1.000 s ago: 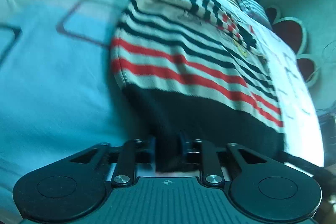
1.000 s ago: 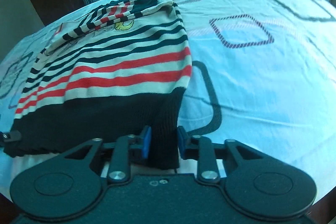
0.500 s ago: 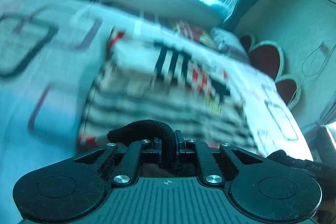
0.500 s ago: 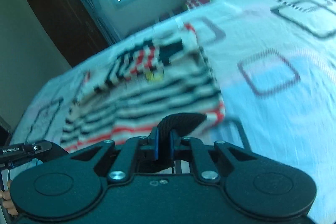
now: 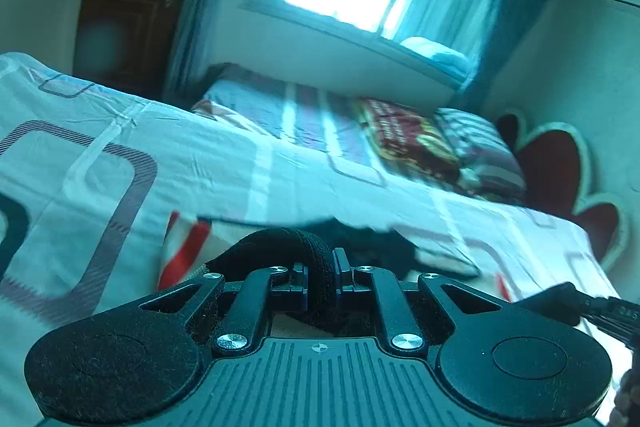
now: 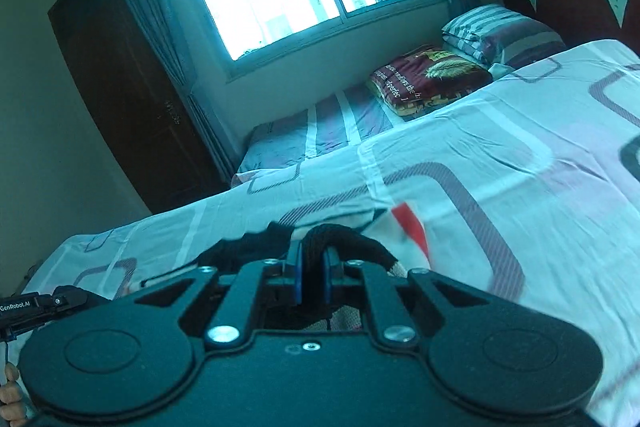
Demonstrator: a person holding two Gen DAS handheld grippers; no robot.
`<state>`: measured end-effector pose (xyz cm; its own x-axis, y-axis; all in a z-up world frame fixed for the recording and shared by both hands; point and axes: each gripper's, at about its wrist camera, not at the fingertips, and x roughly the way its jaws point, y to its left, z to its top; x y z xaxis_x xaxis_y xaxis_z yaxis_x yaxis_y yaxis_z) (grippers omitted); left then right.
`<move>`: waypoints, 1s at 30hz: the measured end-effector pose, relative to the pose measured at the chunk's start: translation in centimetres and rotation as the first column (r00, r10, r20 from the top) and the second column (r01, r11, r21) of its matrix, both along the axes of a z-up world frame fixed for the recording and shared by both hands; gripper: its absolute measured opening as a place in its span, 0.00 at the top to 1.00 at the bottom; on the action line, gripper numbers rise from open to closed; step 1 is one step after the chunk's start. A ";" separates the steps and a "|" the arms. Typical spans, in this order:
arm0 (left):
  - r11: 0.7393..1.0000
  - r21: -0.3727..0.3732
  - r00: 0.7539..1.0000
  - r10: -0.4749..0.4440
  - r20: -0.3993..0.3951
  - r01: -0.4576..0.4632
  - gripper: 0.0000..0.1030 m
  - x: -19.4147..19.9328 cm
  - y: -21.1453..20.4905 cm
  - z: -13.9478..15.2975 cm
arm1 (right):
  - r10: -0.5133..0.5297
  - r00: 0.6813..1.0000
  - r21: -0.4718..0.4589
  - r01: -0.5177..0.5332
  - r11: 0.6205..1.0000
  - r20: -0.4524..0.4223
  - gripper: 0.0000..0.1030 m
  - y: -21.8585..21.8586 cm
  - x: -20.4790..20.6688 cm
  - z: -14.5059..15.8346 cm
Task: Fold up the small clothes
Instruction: 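Fold the held black hem band over onto the sweater with both grippers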
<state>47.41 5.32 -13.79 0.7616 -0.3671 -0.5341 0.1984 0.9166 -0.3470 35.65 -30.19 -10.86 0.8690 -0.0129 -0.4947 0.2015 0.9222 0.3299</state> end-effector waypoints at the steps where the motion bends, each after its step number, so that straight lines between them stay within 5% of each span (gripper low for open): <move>1: 1.000 0.005 1.000 0.015 -0.012 -0.015 0.89 1.5 -0.5 -0.6 | -0.005 1.000 0.001 0.005 1.000 -0.009 0.90 -0.4 1.4 -0.5; 6: 0.996 0.086 0.992 0.045 -0.118 -0.035 0.89 7.0 -2.6 -4.3 | -0.003 0.995 0.015 0.005 1.000 -0.103 0.89 -2.0 6.7 -4.2; 9: 0.996 0.074 0.971 0.056 -0.234 -0.039 0.84 8.9 -2.7 -5.9 | -0.047 0.988 -0.003 0.047 0.999 -0.146 0.66 -2.4 7.8 -5.6; 11: 0.999 0.026 0.968 0.048 -0.246 -0.042 0.63 9.2 -2.1 -5.7 | -0.072 0.992 -0.004 0.072 0.997 -0.108 0.37 -2.9 7.5 -5.4; 12: 0.999 0.025 0.971 0.051 -0.234 -0.046 0.52 9.1 -2.0 -5.2 | -0.070 0.993 -0.015 0.069 0.998 -0.091 0.37 -3.0 7.4 -5.2; 13: 0.997 0.045 0.977 0.070 -0.203 -0.062 0.22 8.8 -1.9 -4.7 | -0.051 0.994 -0.031 0.048 0.998 -0.092 0.44 -3.0 7.5 -5.1; 14: 0.994 0.068 0.983 0.095 -0.154 -0.085 0.04 8.3 -1.9 -4.0 | -0.031 0.994 -0.049 0.027 0.998 -0.105 0.52 -3.0 7.6 -5.1; 16: 0.992 0.080 0.991 0.100 -0.089 -0.093 0.02 7.7 -1.2 -2.9 | -0.015 0.991 -0.112 0.000 0.994 -0.131 0.53 -2.4 7.4 -5.3; 21: 0.984 0.177 0.995 0.044 -0.089 -0.027 0.02 7.2 -1.8 -3.2 | 0.010 0.980 -0.229 -0.056 0.972 -0.201 0.50 -1.3 7.6 -6.2; 25: 0.972 0.224 0.994 -0.041 -0.106 0.064 0.02 6.6 -4.5 -4.4 | 0.014 0.971 -0.322 -0.092 0.942 -0.238 0.63 0.4 8.6 -7.1; 27: 0.951 0.307 0.989 -0.002 -0.146 0.047 0.02 7.0 -4.8 -6.1 | 0.000 0.967 -0.383 -0.101 0.918 -0.255 0.61 0.5 8.9 -8.1; 30: 0.943 0.331 0.986 0.061 -0.158 -0.006 0.02 6.5 -2.9 -7.9 | -0.018 0.971 -0.353 -0.070 0.933 -0.240 0.59 -0.7 8.6 -7.8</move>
